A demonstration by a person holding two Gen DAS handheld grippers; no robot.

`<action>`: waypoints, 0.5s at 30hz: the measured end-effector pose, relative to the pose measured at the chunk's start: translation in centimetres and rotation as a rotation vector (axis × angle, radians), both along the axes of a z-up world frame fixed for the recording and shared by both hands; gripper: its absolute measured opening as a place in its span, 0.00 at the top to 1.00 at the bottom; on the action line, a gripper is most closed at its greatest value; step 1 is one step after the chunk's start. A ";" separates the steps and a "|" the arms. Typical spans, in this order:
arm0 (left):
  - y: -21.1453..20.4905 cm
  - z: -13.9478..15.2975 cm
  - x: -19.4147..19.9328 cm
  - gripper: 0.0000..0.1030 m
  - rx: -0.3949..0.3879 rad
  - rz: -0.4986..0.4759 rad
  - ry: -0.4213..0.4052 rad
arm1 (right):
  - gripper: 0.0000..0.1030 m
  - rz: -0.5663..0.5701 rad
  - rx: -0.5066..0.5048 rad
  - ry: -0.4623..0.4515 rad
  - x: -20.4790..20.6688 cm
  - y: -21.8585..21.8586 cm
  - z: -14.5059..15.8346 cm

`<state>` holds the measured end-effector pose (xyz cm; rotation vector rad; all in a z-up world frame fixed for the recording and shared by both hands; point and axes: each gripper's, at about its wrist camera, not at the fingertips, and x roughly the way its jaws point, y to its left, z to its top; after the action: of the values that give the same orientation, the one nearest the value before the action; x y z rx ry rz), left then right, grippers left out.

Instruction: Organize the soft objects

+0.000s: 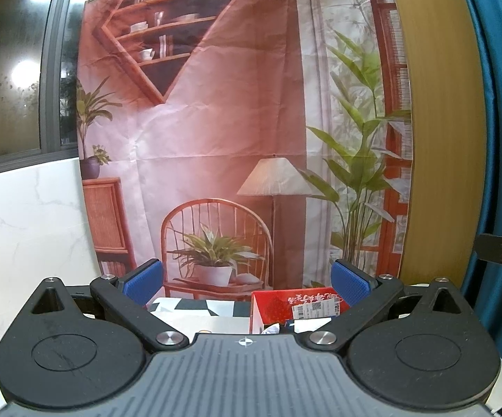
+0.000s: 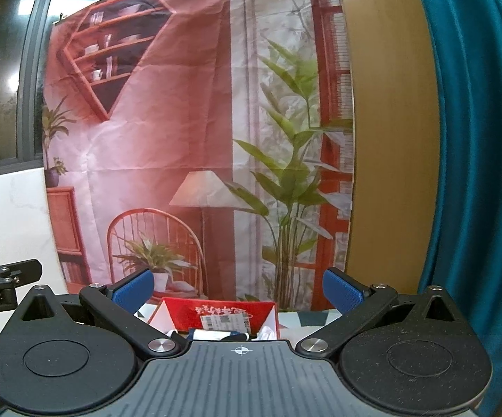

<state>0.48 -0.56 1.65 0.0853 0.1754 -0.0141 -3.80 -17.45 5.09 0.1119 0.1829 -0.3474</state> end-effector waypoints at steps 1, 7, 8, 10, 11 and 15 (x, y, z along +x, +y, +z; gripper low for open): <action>0.0 0.0 0.0 0.00 0.000 0.001 0.000 | 0.00 -0.001 0.001 0.000 0.0 -0.1 0.0; -0.1 0.0 -0.1 0.00 0.000 0.004 -0.003 | 0.00 -0.005 -0.001 0.001 -0.2 -0.1 -0.1; -0.1 0.0 -0.1 0.00 0.000 0.004 -0.004 | 0.00 -0.005 -0.001 0.002 -0.1 -0.1 -0.1; -0.1 0.0 -0.1 0.00 -0.001 0.005 -0.006 | 0.00 -0.005 -0.001 0.002 -0.2 -0.1 -0.1; -0.1 0.0 -0.1 0.00 -0.001 0.005 -0.007 | 0.00 -0.004 -0.001 0.003 -0.2 -0.1 -0.1; -0.1 0.1 -0.2 0.00 -0.004 0.009 -0.011 | 0.00 -0.004 -0.001 0.003 -0.2 -0.1 -0.1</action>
<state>0.24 -0.64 1.74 0.0808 0.1651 -0.0054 -3.95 -17.59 5.00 0.1109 0.1854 -0.3516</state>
